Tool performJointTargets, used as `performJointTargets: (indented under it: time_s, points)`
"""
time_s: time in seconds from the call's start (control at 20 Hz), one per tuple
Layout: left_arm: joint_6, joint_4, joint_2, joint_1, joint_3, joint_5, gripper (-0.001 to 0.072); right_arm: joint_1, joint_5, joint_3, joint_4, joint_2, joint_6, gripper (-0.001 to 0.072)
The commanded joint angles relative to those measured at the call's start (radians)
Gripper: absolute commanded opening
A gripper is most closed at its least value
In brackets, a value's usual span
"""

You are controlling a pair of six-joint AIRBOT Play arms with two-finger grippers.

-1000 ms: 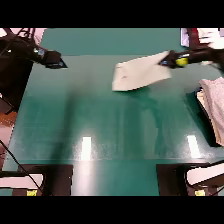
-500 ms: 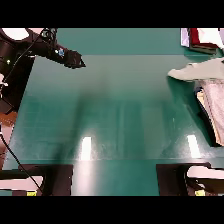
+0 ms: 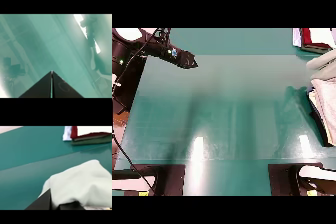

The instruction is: Fold the shirts.

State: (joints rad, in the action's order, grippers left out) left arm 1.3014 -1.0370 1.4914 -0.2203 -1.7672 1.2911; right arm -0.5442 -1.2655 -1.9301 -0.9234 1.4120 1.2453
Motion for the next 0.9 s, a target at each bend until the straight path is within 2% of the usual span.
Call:
performJointTargets:
  time_s: [0.0,0.2,0.4,0.65,0.85]
  points:
    - [-0.001,-0.003,0.000,0.000,0.000,0.003,0.0025,-0.002,-0.117,-0.045,-0.192,-0.056,0.067,0.0015]
    - [-0.025,-0.003,0.000,0.000,0.000,0.018,0.0025,-0.002,-0.294,-0.043,-0.435,-0.084,0.180,0.0016]
    - [-0.047,-0.003,0.000,0.000,0.000,0.051,0.0025,-0.002,-0.460,-0.027,-0.625,-0.089,0.234,0.0017]
    - [-0.052,-0.003,0.000,0.000,0.000,0.063,0.0025,-0.011,-0.464,0.264,-0.826,-0.185,0.250,0.0018]
    - [-0.053,-0.002,0.000,0.000,0.000,0.061,0.0026,-0.124,-0.452,0.455,-0.830,-0.259,0.267,0.0019]
